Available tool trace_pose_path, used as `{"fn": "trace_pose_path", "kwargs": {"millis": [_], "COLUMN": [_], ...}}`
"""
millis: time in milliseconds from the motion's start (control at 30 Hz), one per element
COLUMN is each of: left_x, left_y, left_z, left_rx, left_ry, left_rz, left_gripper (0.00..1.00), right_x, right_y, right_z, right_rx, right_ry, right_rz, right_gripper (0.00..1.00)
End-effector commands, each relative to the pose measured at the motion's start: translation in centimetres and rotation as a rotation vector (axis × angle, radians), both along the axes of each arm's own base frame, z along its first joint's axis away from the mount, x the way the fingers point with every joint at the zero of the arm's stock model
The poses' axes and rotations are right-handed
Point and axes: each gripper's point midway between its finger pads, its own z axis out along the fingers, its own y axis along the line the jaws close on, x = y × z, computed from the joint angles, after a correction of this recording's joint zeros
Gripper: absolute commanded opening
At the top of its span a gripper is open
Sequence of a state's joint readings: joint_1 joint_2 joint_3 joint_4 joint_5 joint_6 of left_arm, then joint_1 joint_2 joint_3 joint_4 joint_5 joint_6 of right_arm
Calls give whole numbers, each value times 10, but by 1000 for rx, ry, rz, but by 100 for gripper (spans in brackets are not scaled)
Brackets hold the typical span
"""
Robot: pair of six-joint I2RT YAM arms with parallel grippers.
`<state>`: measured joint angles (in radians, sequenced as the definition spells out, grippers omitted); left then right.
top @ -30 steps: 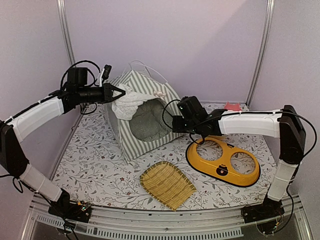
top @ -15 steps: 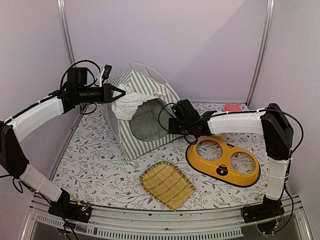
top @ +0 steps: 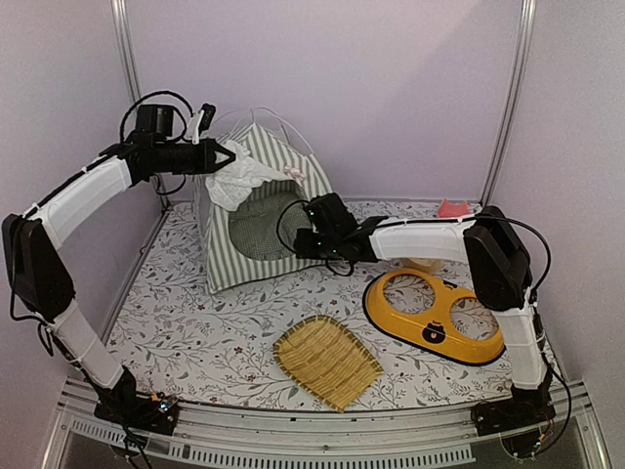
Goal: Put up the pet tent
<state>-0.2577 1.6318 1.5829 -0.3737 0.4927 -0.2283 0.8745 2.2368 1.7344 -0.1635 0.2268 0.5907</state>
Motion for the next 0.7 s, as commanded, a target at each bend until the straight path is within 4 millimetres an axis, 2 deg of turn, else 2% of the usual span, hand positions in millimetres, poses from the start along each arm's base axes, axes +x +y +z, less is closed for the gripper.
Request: {"fn": "trace_pose_path", "kwargs": {"millis": [0, 233, 333, 467, 533, 667], "left_x": [7, -7, -17, -35, -45, -63], "left_y": [8, 24, 28, 23, 20, 7], "left_z": [0, -5, -4, 3, 6, 8], "left_rx": [45, 88, 92, 93, 92, 93], "left_ry": [-9, -56, -78, -124, -146, -160], "left_rz": [33, 121, 143, 142, 133, 96], "left_gripper": [5, 26, 27, 30, 28, 8], "right_x": [-28, -48, -52, -55, -57, -59], "right_y": [42, 39, 36, 26, 22, 12], "right_z": [28, 54, 65, 78, 83, 88], "right_rx": [117, 196, 211, 213, 213, 201], "right_ry": [5, 3, -5, -25, -34, -48], "right_rz": [146, 212, 220, 205, 199, 181], "right_gripper": [75, 82, 83, 84, 84, 84]}}
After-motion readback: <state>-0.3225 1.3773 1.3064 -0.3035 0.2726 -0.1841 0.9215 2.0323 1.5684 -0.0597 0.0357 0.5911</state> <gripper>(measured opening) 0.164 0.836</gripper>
